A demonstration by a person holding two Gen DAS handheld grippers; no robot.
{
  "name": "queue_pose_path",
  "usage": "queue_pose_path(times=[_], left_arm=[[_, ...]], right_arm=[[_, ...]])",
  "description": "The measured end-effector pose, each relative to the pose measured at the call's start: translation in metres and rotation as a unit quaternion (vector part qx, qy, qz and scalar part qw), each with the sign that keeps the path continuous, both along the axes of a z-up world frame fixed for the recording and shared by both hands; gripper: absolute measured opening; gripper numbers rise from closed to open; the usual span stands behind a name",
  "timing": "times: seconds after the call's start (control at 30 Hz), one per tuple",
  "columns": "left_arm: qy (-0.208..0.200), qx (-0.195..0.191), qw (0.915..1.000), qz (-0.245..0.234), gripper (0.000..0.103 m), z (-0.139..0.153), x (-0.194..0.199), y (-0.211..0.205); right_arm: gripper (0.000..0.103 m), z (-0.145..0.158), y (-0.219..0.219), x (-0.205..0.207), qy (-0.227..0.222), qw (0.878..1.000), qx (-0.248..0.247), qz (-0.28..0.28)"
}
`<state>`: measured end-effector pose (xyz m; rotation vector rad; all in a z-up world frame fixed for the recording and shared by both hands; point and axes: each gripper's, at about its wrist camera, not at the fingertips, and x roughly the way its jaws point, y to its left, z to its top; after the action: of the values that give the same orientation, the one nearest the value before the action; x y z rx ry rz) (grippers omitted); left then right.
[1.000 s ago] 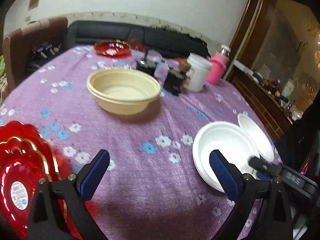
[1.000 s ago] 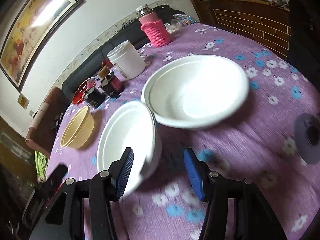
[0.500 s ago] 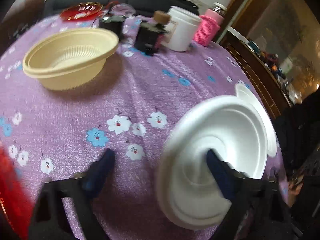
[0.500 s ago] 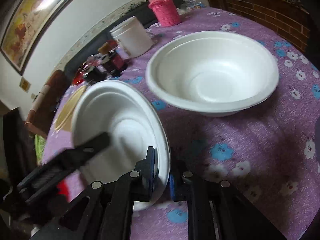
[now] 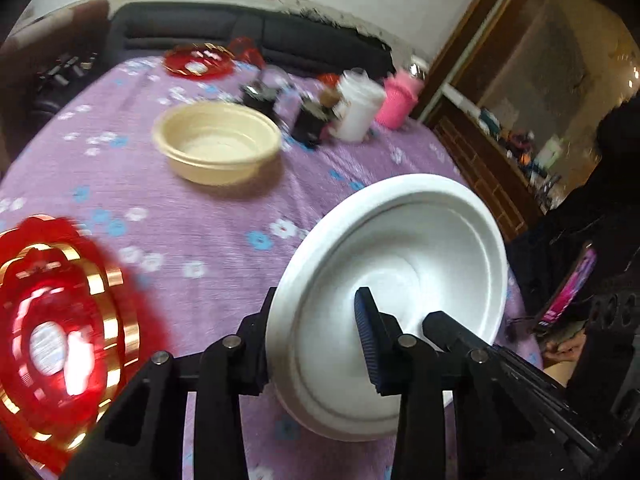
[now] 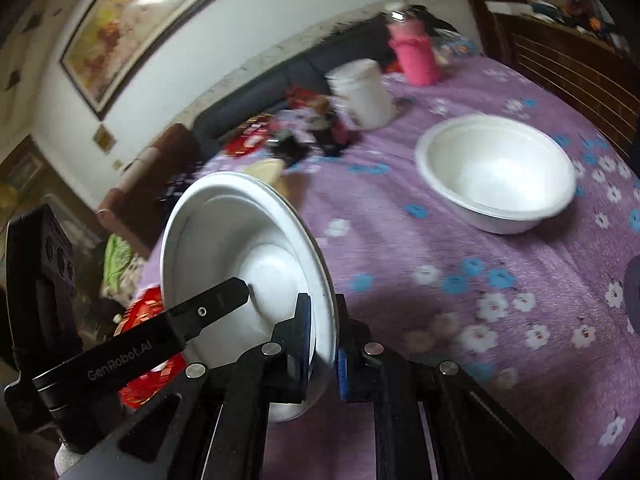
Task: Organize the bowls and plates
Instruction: 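Close both grippers on the rim of the white paper plate, then lower the white paper plate onto the red plate stack and open both grippers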
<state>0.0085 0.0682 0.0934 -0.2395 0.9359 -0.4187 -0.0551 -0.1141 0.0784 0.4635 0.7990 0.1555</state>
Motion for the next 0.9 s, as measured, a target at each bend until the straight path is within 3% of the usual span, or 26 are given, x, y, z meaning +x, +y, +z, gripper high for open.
queue_pose_path(times=[0.17,0.43,0.7,0.9], left_arm=[[-0.047,-0.011,0.9974,0.054,0.036,0.031,-0.032,0.058],[-0.068,-0.017,0.9886,0.133,0.036,0.045,-0.06,0.149],[-0.038,0.0,0.9797,0.197,0.036,0.019,-0.06,0.217],[0.023,0.008,0.9762,0.216,0.036,-0.022,-0.037,0.242]], right_arm=[[0.012,0.021,0.048,-0.008,-0.024,0.998,0.003,0.06],[0.012,0.037,0.132,-0.002,-0.03,0.988,0.016,0.153],[0.012,0.025,0.21,0.018,-0.016,0.977,-0.003,0.212],[0.012,-0.015,0.246,0.046,0.037,0.973,-0.023,0.228]])
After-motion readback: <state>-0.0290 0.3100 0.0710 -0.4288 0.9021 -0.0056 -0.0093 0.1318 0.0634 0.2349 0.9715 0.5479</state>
